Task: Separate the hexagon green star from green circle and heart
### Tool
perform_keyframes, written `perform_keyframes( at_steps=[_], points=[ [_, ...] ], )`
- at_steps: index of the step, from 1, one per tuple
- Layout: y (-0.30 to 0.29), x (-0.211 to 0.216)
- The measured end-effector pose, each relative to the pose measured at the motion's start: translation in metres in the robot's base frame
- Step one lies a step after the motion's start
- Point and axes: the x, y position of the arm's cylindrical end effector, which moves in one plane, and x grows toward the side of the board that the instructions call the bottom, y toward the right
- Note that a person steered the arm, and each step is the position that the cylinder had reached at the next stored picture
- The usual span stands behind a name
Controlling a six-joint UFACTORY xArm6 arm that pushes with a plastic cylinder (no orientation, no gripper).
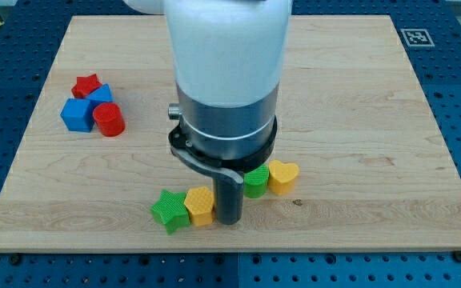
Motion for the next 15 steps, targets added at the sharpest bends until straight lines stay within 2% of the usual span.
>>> perform_keyframes(
  at_steps=[4,6,11,13,15],
  points=[
    [-0.052,0.002],
    [-0.085,0.019],
    [-0.097,-0.027],
    [-0.151,-0.027],
    [-0.172,-0.022]
  ],
)
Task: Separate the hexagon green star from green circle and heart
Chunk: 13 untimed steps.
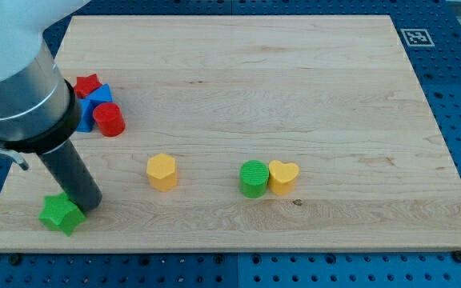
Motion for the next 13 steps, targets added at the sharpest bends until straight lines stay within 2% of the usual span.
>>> perform_keyframes(
  at_steps=[1,3,4,6,10,13],
  points=[
    [0.009,0.000],
    [0.111,0.000],
    [0.137,-0.003],
    [0.137,-0.046],
    [0.054,-0.032],
    [0.070,-0.007]
  ],
)
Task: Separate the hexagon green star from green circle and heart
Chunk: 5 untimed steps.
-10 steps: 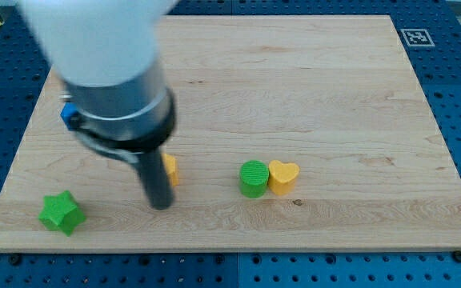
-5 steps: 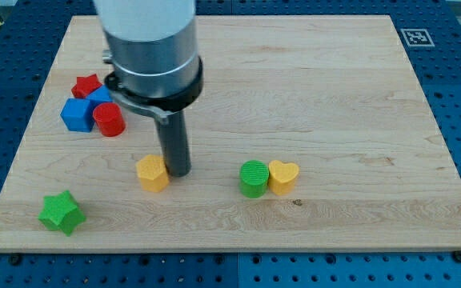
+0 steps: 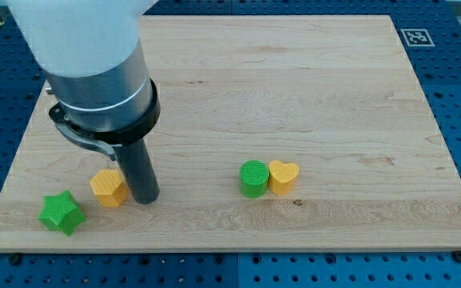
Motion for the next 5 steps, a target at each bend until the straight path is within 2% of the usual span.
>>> perform_keyframes(
  at_steps=[4,5],
  points=[
    [-0.051,-0.013],
    [-0.039,-0.024]
  ],
)
